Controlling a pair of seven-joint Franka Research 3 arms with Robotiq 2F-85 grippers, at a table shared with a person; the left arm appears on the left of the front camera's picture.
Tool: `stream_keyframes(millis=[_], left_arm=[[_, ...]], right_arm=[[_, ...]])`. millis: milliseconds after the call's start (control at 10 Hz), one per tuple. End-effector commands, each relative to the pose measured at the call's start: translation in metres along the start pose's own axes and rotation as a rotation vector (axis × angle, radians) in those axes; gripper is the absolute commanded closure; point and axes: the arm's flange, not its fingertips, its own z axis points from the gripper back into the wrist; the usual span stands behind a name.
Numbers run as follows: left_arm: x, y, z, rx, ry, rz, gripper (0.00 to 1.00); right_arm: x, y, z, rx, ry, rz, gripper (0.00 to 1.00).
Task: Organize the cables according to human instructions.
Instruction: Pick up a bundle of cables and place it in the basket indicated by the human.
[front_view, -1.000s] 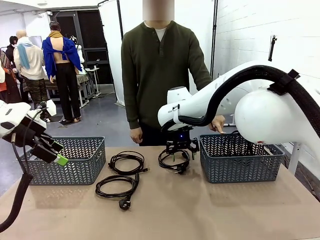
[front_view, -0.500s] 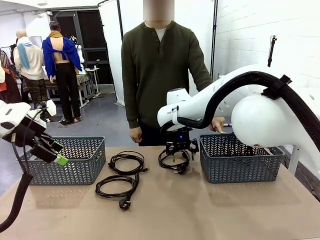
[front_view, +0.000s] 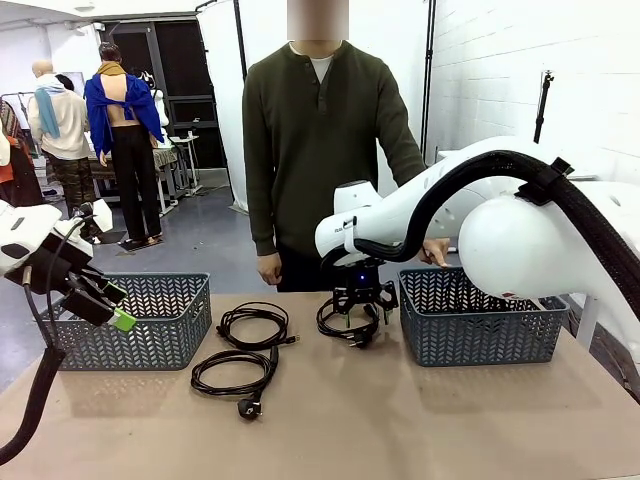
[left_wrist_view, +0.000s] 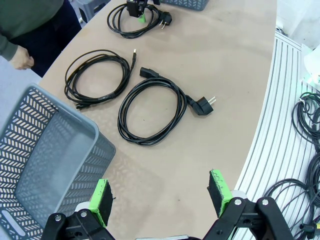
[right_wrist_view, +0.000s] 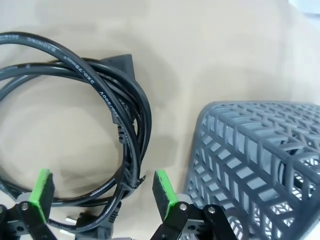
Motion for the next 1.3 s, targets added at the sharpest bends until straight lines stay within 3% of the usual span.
stream_keyframes(millis=[0,100,600,700,1200], left_arm=[[-0.002,0.004,-0.001,-0.015,-0.012,-0.017,0.0],[-0.002,0.004,-0.001,-0.015,-0.012,-0.017,0.0],[-0.002,0.004,-0.001,-0.015,-0.012,-0.017,0.0],[-0.002,0.004,-0.001,-0.015,-0.012,-0.017,0.0],[-0.002,0.004,-0.001,-0.015,-0.012,-0.017,0.0]], right_arm=[[0.01,0.001,-0.003,0.018,0.015,0.011,0.0],[0.011,0.001,-0.004,0.025,0.018,0.011,0.0],[0.011,0.004,0.003,0.054,0.015,0.015,0.9],[0.011,0.005,0.003,0.066,0.018,0.016,1.0],[0.011,0.002,0.01,0.072,0.018,-0.014,1.0]])
